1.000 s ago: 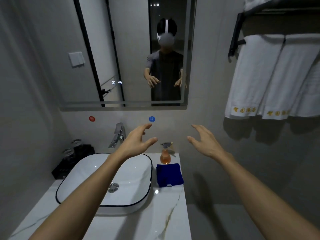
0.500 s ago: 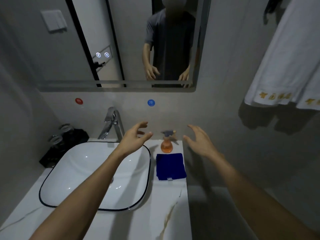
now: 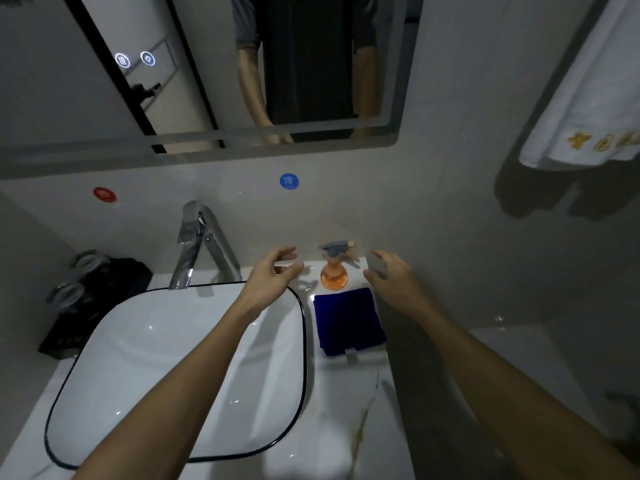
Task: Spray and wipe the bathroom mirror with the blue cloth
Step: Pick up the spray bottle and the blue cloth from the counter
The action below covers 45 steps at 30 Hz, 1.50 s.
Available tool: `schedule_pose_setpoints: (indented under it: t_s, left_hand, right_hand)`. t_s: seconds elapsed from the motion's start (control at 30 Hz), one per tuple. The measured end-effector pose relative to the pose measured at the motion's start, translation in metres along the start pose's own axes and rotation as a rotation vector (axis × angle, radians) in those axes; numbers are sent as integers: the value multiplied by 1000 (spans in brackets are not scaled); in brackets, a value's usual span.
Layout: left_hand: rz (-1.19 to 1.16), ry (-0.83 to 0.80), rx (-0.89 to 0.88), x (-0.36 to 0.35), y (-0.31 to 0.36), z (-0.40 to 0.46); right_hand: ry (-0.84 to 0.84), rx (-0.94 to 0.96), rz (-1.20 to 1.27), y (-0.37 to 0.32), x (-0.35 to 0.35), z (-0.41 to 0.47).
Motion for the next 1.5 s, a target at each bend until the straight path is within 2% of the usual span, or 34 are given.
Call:
schedule_pose_setpoints:
  t_s: [0.27, 0.5, 0.83, 1.17, 1.37, 1.5]
  left_hand:
    - [-16, -76, 78, -27, -14, 65]
    - [-65, -128, 216, -66, -33, 108]
    - [24, -251, 201, -108, -46, 157]
    - [-145, -294, 130, -122, -44, 184]
    - [-286, -163, 137, -119, -34, 179]
    - [-451, -189, 73, -103, -8, 163]
  right_hand:
    - [-41, -99, 45, 48, -25, 27]
    - [-82, -136, 139, 75, -55, 55]
    - [-171, -201, 176, 108, -105, 71]
    - [-113, -149, 139, 129, -119, 65]
    - [-120, -144, 131, 131, -116, 69]
    - [-115, -139, 132, 126, -113, 66]
Point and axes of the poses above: each hand's wrist, its own z-axis towards the middle knuckle, its own x-axis out of the back of the hand, y = z × x, the point moved 6 cm from there along z, towards the middle knuckle, and after that the axes turned 12 degrees about x, right-handed, at the moved point
